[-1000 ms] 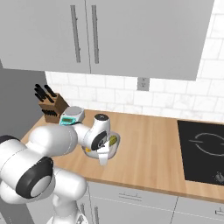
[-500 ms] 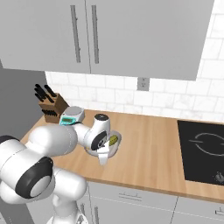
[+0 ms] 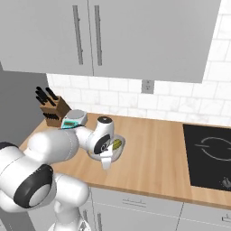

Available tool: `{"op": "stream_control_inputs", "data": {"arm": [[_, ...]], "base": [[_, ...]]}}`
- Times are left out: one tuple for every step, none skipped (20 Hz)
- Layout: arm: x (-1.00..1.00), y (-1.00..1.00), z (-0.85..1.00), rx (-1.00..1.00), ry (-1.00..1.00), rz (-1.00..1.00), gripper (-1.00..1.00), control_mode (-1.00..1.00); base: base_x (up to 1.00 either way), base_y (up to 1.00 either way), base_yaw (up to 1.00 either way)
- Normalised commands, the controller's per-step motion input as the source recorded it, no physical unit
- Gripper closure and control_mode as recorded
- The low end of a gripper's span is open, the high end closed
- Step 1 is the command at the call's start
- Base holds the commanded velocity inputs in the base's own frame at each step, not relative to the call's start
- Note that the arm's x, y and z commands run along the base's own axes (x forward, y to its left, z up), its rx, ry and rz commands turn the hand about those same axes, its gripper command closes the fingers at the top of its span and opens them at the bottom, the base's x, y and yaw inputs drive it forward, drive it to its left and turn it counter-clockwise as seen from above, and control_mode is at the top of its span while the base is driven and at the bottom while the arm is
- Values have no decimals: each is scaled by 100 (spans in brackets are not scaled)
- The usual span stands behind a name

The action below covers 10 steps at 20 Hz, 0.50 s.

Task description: Take the meat container that has the chicken drumstick and place it on the second highest rack of the freezer. Then take the vegetable container that has the cucumber and corn and place it on the highest rack of the freezer.

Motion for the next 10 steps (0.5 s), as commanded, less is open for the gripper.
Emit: {"op": "stream_control_inputs", "data": {"arm": [[0,0,49,1,0,-7,100,-100],[0,0,58,1,0,-5,100,-100],[0,0,67,1,3,-3,100,-100],[0,0,64,0,4,-1,100,-100],[0,0,62,0,4,-1,100,-100],[0,0,62,0,4,-1,100,-100],[0,0,66,0,4,-1,100,-100],[0,0,66,0,4,-1,100,-100],[-5,0,65,0,2,-1,100,-100],[-9,0,65,0,2,-1,100,-100]], "base": [[0,0,0],[0,0,0],[0,0,0],[0,0,0],[0,0,0],[0,0,0],[0,0,0],[0,0,0],[0,0,0],[0,0,0]]}}
